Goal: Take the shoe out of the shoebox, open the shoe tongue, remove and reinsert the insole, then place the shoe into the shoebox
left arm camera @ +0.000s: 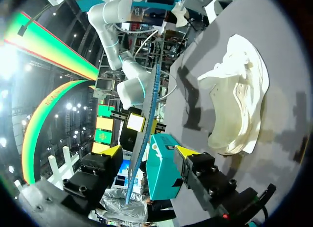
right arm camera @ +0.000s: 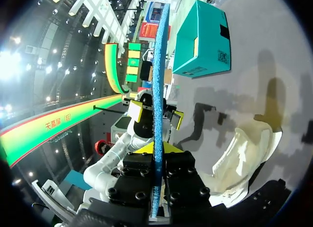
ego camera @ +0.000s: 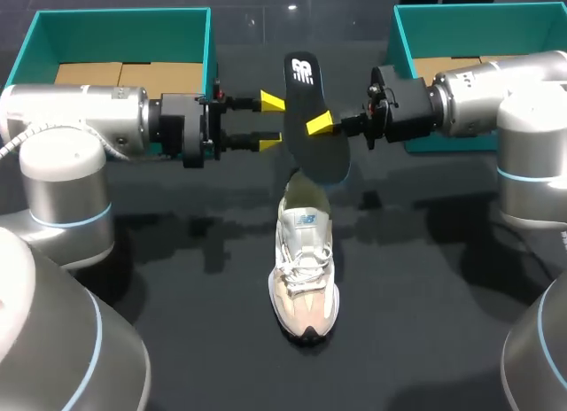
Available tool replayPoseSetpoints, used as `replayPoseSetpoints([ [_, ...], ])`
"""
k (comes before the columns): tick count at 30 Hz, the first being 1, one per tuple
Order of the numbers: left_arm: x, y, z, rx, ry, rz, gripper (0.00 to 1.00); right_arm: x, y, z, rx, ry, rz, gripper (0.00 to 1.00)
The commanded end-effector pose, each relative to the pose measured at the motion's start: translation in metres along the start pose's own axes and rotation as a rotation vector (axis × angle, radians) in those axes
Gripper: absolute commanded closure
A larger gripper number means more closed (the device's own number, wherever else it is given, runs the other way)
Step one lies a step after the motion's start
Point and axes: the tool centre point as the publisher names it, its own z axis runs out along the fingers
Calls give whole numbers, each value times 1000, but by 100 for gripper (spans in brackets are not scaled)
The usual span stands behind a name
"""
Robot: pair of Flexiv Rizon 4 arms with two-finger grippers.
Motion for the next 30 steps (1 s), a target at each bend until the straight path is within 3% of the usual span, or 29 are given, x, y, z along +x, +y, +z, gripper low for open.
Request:
replayPoseSetpoints([
  [1,-9,-4,-16,11,94,-42,0,4,-3,-4,-3,-9,1,100],
  [8,-9,-4,-16,11,94,-42,0,4,-3,-4,-3,-9,1,100],
  [10,-8,-8,-9,-125,124,-128,0,4,-3,-4,-3,-9,1,100],
  [13,-7,-10,-13,-255,181,-289,0,0,-1,-12,-3,2,-29,100],
  [16,-6,-7,-22,-332,260,-478,0,-6,2,-18,-19,-2,-54,100],
  [19,-3,-7,-26,-341,410,-672,0,-8,4,-20,-47,-16,-94,100],
  [20,-1,-8,-27,-366,451,-701,0,-9,4,-20,-61,-8,-111,100],
  [21,2,-9,-27,-452,484,-667,0,-11,6,-20,-70,-10,-113,100],
  [30,2,-9,-27,-452,484,-667,0,-12,7,-20,-89,-35,-114,100],
])
